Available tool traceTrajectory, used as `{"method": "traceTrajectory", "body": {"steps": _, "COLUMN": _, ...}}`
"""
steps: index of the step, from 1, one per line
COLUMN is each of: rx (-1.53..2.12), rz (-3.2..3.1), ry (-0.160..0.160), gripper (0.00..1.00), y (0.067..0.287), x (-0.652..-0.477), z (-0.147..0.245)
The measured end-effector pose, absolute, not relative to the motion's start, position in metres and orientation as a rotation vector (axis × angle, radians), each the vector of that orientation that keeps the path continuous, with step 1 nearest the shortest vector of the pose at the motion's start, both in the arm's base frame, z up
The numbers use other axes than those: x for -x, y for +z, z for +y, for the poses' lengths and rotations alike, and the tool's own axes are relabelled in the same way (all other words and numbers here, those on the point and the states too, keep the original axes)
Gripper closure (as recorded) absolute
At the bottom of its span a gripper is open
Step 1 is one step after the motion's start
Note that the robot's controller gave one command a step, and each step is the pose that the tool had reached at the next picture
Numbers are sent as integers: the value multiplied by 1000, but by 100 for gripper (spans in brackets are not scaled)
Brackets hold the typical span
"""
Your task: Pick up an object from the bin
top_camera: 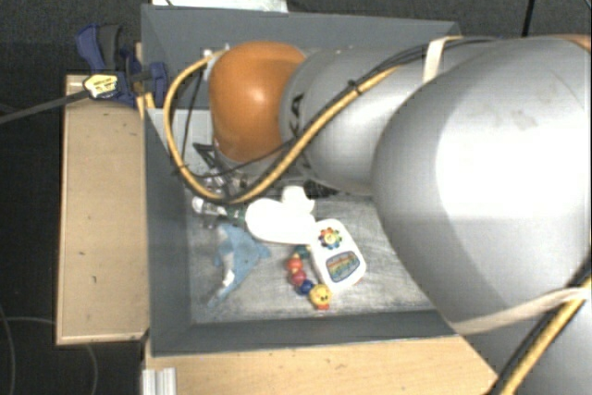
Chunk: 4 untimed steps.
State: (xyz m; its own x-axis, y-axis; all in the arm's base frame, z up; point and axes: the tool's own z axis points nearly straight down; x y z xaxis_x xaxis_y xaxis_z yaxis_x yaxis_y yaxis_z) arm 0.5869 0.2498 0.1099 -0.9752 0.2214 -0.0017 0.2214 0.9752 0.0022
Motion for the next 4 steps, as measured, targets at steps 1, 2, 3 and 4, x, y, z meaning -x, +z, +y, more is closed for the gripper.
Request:
{"method": "traceTrajectory", "body": {"steps": 1, "rx": -351, "rz": 3123, "ry": 1, "gripper": 100, "y": 122, "x": -586, "z": 249}}
{"method": "traceTrajectory", "body": {"steps": 2, "rx": -351, "rz": 3121, "ry": 2, "gripper": 100, "y": 137, "x": -587, "z": 250}}
{"method": "traceTrajectory", "body": {"steps": 3, "rx": -350, "rz": 3119, "ry": 5, "gripper": 100, "y": 148, "x": -588, "z": 250}}
{"method": "traceTrajectory", "body": {"steps": 4, "rx": -350, "rz": 3119, "ry": 5, "gripper": 100, "y": 156, "x": -588, "z": 250}}
